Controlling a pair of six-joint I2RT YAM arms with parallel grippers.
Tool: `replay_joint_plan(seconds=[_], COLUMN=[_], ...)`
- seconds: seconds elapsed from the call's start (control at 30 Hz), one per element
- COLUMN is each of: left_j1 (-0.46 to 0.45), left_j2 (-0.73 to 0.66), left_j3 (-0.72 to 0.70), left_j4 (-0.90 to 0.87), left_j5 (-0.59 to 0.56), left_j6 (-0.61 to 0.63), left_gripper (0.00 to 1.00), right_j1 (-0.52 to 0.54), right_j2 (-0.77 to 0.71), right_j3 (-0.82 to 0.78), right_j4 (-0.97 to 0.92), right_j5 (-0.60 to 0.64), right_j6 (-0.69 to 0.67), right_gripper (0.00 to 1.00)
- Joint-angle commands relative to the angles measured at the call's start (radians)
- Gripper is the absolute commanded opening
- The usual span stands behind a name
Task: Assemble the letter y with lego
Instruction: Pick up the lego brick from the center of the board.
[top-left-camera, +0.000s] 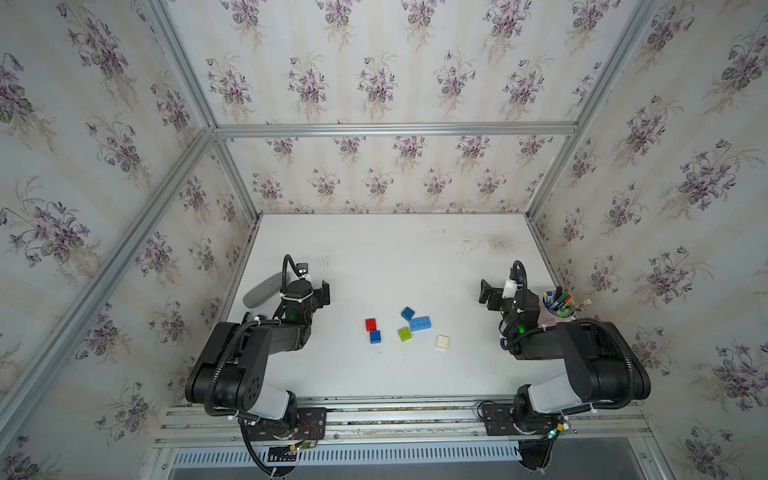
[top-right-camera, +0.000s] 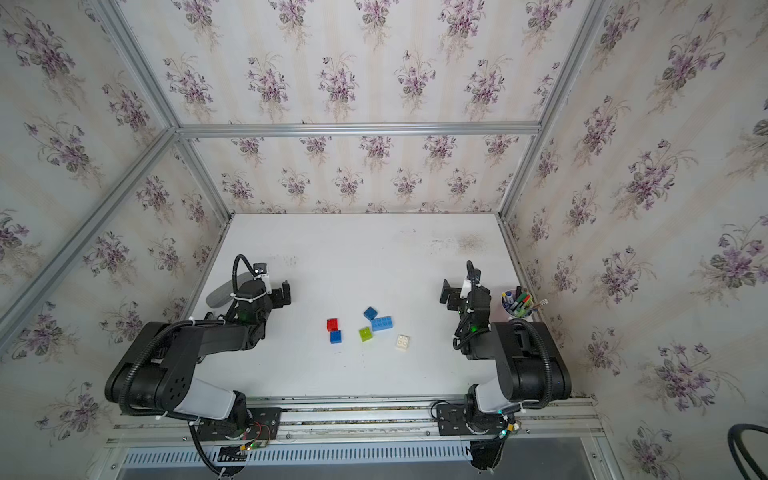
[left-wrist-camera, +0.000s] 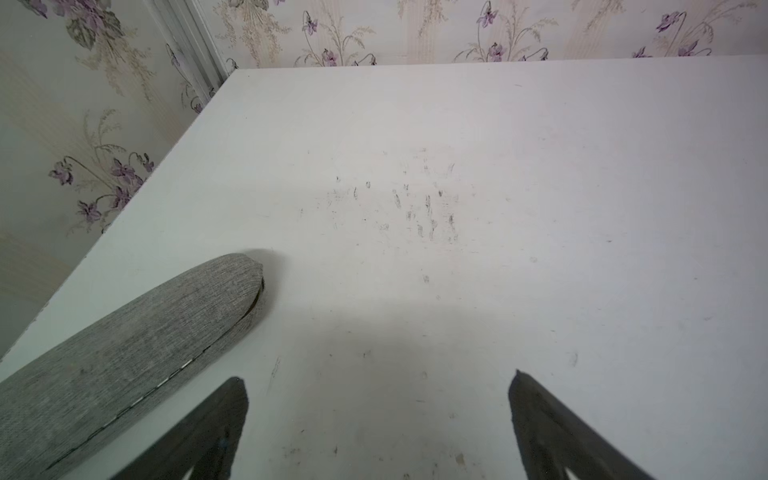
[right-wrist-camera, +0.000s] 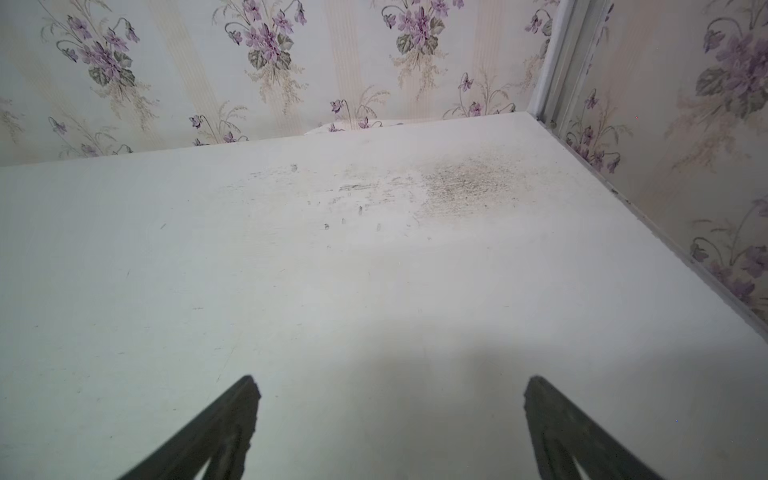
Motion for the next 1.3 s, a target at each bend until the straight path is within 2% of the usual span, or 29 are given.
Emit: replay_joint_plan(seconds=[0.0, 0.83, 0.87, 1.0, 1.1, 1.2, 1.27], left_j1=[-0.004, -0.004, -0.004, -0.004, -0.005, -0.004, -0.002], left_j2=[0.009, 0.004, -0.003, -0.067, -0.115, -0.182, -0.214], left_j3=[0.014, 0.011, 0.025, 0.14, 0.196, 0.247, 0.293], left_j4=[0.067, 0.074, 0.055, -0.202, -0.318, -0.412, -0.481], left_j5=[-0.03, -0.027, -0.025, -0.013, -0.03, -0.057, -0.025], left_j6=[0.027, 0.028, 0.032, 0.035, 0.03, -0.048, -0.132], left_gripper=[0.99, 0.99, 0.99, 0.99, 0.99, 0.99, 0.99], right_j1=[0.005, 0.005, 0.004, 0.005, 0.004, 0.005, 0.005], right_j2=[0.03, 0.028, 0.014, -0.082, -0.146, -0.235, -0.282], right_j3=[0.009, 0.007, 0.015, 0.139, 0.188, 0.219, 0.267], right_j4=[0.167, 0.172, 0.155, -0.145, -0.246, -0.304, -0.381], right_j5=[-0.013, -0.014, -0.013, -0.034, -0.048, -0.065, -0.063], right_j6=[-0.03, -0.03, -0.031, -0.035, -0.018, 0.03, 0.077], right_gripper=[1.0, 1.0, 1.0, 1.0, 1.0, 1.0, 1.0])
